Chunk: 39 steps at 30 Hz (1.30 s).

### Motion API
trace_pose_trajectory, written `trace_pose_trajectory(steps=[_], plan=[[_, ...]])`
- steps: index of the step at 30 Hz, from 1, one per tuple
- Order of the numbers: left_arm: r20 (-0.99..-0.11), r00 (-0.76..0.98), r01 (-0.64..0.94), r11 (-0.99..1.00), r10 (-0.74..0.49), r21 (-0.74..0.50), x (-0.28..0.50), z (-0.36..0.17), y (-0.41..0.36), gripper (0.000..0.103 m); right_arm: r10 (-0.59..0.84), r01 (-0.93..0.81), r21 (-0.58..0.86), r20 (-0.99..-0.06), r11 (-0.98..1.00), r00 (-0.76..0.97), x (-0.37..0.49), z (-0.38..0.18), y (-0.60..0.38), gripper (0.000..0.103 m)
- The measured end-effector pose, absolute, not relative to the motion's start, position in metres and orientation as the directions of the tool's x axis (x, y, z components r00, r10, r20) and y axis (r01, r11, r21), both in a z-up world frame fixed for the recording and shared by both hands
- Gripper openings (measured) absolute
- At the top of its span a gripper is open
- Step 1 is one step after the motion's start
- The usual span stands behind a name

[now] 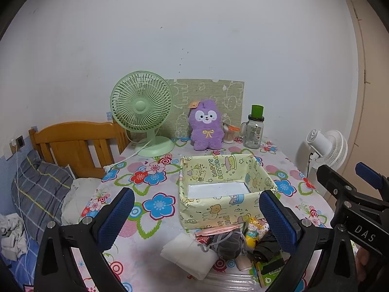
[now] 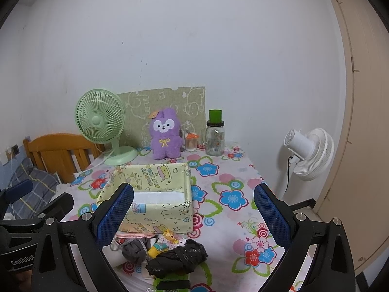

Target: Organize soft objects

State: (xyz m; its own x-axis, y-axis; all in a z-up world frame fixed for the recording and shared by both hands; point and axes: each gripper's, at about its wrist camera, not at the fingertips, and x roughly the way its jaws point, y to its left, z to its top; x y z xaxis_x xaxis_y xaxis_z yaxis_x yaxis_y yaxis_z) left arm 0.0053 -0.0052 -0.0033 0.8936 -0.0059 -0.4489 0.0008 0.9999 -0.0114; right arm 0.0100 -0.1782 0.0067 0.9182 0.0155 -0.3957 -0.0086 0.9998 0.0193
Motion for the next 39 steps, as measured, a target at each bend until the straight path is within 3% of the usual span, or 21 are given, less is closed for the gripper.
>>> trace_pose_trajectory(steps=[39], plan=[[-0.453, 0.891, 0.001, 1.0, -0.003, -0.005, 0.0034, -0.0052, -0.0063, 0.103, 0.018, -0.01, 0.021, -0.391, 1.0, 0.92, 0.008, 0.0104, -0.1738, 0.1]])
